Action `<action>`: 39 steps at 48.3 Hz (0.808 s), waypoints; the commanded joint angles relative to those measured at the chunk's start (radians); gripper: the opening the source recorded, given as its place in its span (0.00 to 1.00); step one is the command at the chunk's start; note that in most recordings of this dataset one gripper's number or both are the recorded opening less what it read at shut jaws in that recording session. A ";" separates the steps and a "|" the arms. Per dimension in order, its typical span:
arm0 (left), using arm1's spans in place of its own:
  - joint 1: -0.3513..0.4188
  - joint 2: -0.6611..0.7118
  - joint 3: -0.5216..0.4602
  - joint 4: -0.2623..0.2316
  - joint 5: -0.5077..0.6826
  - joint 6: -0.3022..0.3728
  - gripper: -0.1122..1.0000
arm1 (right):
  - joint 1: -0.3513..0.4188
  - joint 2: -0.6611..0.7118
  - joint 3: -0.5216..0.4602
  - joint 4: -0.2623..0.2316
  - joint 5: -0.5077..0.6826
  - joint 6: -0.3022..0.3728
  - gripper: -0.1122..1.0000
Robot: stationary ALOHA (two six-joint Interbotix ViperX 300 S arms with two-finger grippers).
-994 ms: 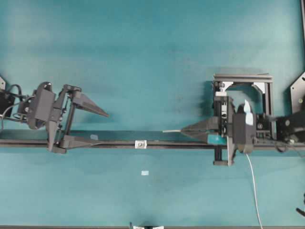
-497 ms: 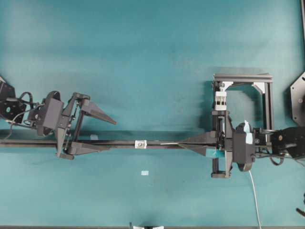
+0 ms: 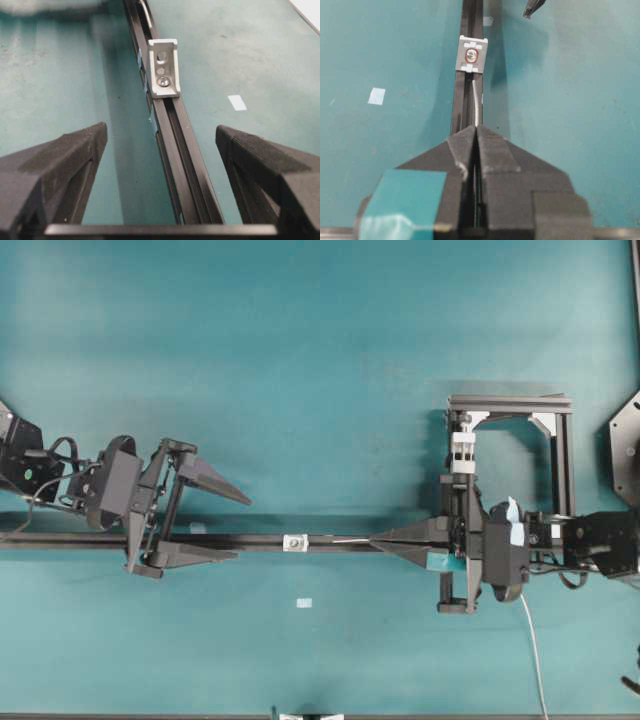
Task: Insert the wire through the hole in the metal fitting marked with a red label. (retake)
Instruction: 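Align the wire tip with the red-ringed hole in the white bracket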
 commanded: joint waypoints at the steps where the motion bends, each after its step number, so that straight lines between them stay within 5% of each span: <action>1: -0.006 -0.012 -0.008 -0.003 -0.011 0.000 0.53 | 0.005 -0.006 -0.009 0.002 -0.020 0.008 0.13; 39: -0.006 -0.002 -0.021 -0.003 -0.011 0.000 0.53 | 0.005 0.018 -0.023 0.002 -0.046 0.028 0.13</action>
